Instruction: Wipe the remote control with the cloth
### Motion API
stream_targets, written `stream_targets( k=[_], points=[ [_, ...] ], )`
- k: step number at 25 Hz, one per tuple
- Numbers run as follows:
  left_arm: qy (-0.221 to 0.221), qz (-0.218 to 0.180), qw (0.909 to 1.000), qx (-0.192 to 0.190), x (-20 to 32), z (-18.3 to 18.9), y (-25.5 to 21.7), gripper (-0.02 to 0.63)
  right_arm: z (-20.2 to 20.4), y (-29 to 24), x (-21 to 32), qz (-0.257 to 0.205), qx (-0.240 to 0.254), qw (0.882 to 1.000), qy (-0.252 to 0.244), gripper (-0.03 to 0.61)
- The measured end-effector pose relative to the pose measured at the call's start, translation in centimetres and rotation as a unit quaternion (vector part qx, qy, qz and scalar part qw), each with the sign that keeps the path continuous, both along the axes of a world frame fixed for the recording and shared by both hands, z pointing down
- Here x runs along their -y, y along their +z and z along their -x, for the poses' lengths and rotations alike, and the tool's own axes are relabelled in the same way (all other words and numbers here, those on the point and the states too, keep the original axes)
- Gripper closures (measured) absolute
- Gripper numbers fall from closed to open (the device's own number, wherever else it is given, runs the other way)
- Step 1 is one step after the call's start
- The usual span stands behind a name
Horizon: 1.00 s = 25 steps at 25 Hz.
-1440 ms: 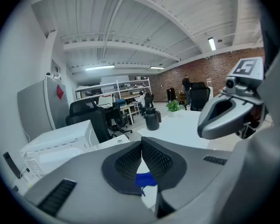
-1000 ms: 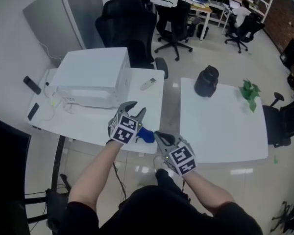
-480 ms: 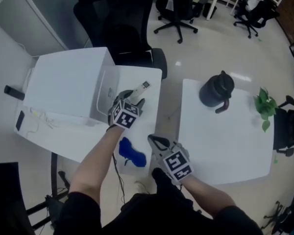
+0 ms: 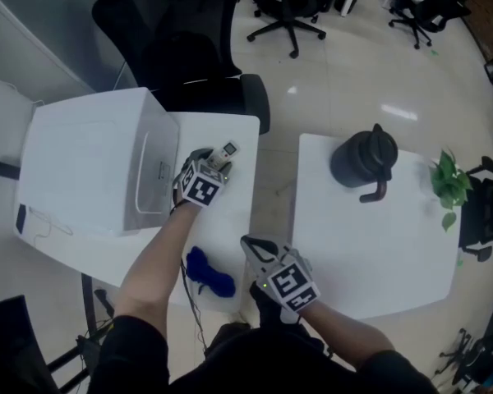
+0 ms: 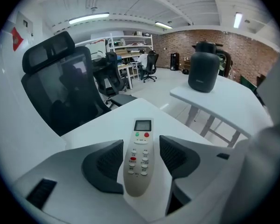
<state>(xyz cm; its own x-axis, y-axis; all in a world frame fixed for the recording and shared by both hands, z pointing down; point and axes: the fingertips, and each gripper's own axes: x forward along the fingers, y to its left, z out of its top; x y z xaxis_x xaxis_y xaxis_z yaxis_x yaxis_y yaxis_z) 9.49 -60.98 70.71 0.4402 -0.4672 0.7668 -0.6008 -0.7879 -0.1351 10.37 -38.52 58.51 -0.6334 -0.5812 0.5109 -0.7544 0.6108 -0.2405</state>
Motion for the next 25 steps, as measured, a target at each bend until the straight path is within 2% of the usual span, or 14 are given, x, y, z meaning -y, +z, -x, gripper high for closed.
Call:
stream_targets(
  k=[9, 10, 14, 20, 25],
  points=[
    [-0.006, 0.049, 0.9984, -0.028, 0.0, -0.3, 1.1, 0.376, -0.2, 0.5, 0.1, 0.001, 0.001, 1.000, -0.005, 0.572],
    [-0.004, 0.047, 0.9986, -0.025, -0.2, -0.3, 1.1, 0.403, -0.2, 0.5, 0.1, 0.000, 0.001, 1.000, -0.005, 0.572],
    [-0.007, 0.027, 0.9995, -0.018, -0.4, 0.0, 0.5, 0.405, -0.2, 0.0, -0.1, -0.002, -0.001, 1.000, 0.002, 0.572],
    [-0.025, -0.012, 0.9984, -0.049, -2.3, 0.4, -3.3, 0.408, 0.9, -0.3, -1.5, -0.016, -0.003, 1.000, -0.014, 0.572],
    [-0.028, -0.048, 0.9950, -0.084, -6.8, 0.7, -8.9, 0.407, 1.7, -0.8, -3.5, -0.015, -0.014, 1.000, -0.008, 0.572]
  ],
)
